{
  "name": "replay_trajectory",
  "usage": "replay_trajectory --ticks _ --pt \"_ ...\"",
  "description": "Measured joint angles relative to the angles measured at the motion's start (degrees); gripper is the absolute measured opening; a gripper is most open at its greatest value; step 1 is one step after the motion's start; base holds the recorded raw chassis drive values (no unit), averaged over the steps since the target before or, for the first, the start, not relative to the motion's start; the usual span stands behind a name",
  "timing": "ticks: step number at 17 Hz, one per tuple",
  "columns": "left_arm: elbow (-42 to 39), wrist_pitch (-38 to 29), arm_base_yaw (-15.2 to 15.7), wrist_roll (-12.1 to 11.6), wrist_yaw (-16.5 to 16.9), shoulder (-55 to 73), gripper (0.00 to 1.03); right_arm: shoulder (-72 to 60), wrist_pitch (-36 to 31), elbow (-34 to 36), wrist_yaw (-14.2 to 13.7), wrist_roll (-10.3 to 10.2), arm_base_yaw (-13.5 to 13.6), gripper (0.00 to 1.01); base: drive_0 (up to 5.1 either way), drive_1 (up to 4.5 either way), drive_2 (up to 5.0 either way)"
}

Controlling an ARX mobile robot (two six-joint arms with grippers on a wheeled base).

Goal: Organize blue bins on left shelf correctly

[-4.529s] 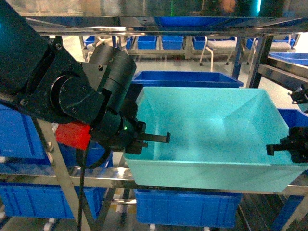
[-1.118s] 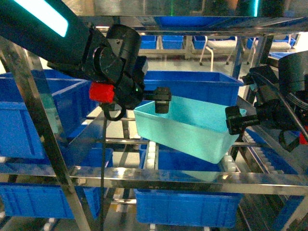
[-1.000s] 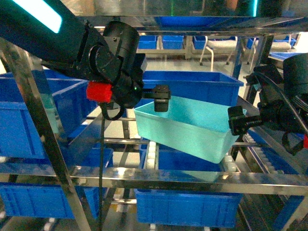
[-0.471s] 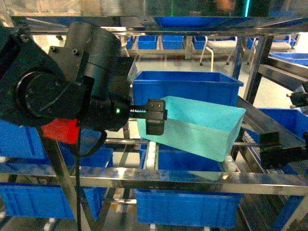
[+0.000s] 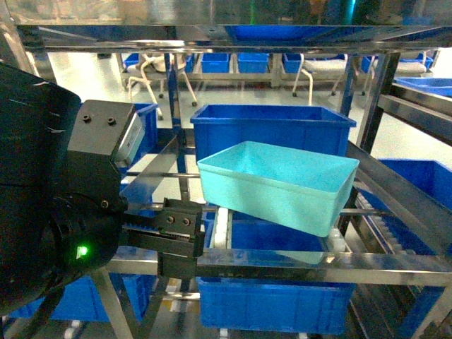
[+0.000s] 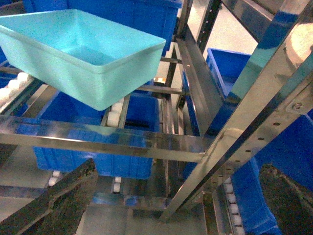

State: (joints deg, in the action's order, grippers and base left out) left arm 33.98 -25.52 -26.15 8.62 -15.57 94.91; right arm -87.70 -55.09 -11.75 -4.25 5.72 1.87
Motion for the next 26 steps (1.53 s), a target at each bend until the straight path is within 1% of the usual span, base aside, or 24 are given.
replay_trajectory --ticks 2,3,4,5,6,8,9,10,12,14,16,17,18,19,21,22,23,24,25,26 --pt "0.0 -0.6 0.0 0.0 0.0 0.2 0.98 -0.1 0.2 0.0 0.0 0.0 0.0 0.98 0.0 0.00 0.0" --pt "-0.9 -5.8 -0.1 -0.9 -1.4 1.3 0.96 -1.0 -2.1 0.3 0.6 -0.5 -0.2 0.97 0.0 0.00 0.0" --pt "-3.1 -16.9 -0.1 -2.0 -4.3 3.8 0.91 -4.2 -9.4 1.4 2.4 -1.5 -1.2 0.92 0.0 0.00 0.0" --pt "-5.0 -23.3 0.3 -3.5 -6.4 5.4 0.85 -7.0 -13.6 2.3 3.5 -2.4 -1.3 0.86 0.0 0.00 0.0" --pt "-8.1 -29.3 1.2 -4.5 -6.7 6.1 0.80 -8.8 -15.5 3.5 3.9 -3.0 -1.6 0.81 0.0 0.00 0.0" --pt "-13.0 -35.1 2.6 -5.8 -6.6 5.9 0.73 -9.3 -16.2 6.3 4.0 -3.6 -1.6 0.73 0.0 0.00 0.0" --pt "-14.2 -36.5 3.1 -6.0 -6.5 5.7 0.71 -9.2 -16.4 7.0 4.0 -3.7 -1.6 0.71 0.0 0.00 0.0" --pt "-16.8 -40.3 4.4 -6.3 -6.3 5.0 0.65 -8.3 -17.0 8.5 4.0 -4.0 -1.6 0.66 0.0 0.00 0.0" --pt "-18.9 -44.3 6.2 -6.8 -5.4 2.6 0.58 -5.1 -17.4 9.3 4.0 -4.3 -1.6 0.59 0.0 0.00 0.0" --pt "-20.4 -48.6 7.9 -7.2 -3.7 -3.0 0.47 0.9 -19.0 9.3 4.1 -4.5 -1.6 0.48 0.0 0.00 0.0" --pt "-21.5 -49.2 8.9 -7.5 -1.9 -7.3 0.38 4.9 -19.3 9.5 4.2 -4.7 -1.6 0.38 0.0 0.00 0.0" --pt "-23.0 -49.1 9.9 -7.6 -0.7 -9.7 0.31 7.5 -19.0 10.1 4.3 -4.7 -1.6 0.31 0.0 0.00 0.0" --pt "-26.4 -46.7 11.9 -7.6 1.1 -12.7 0.16 12.6 -16.7 11.0 4.3 -4.7 -1.6 0.16 0.0 0.00 0.0" --pt "-28.3 -44.0 13.7 -7.6 2.9 -16.9 0.02 18.9 -12.7 11.1 4.2 -4.8 -1.6 0.02 0.0 0.00 0.0" --pt "-30.6 -38.4 16.6 -7.8 5.7 -26.9 0.02 29.6 -3.0 11.1 4.3 -4.9 -1.6 0.02 0.0 0.00 0.0" --pt "-31.1 -29.6 18.0 -7.8 7.1 -33.4 0.02 35.8 2.8 11.1 4.3 -4.9 -1.6 0.02 0.0 0.00 0.0" --pt "-31.2 -25.2 18.9 -7.8 8.4 -40.3 0.02 40.9 7.6 11.1 4.3 -4.9 -1.6 0.02 0.0 0.00 0.0" --pt "-31.7 -21.1 20.2 -7.8 9.5 -46.2 0.02 48.2 16.1 11.0 4.3 -4.9 -1.6 0.02 0.0 0.00 0.0" --pt "-32.8 -17.0 21.8 -7.8 11.0 -49.9 0.02 54.4 22.2 11.0 4.3 -4.9 -1.6 0.02 0.0 0.00 0.0" --pt "-33.1 -13.9 25.6 -7.8 15.2 -53.6 0.02 58.0 25.3 11.0 4.3 -4.9 -1.6 0.02 0.0 0.00 0.0"
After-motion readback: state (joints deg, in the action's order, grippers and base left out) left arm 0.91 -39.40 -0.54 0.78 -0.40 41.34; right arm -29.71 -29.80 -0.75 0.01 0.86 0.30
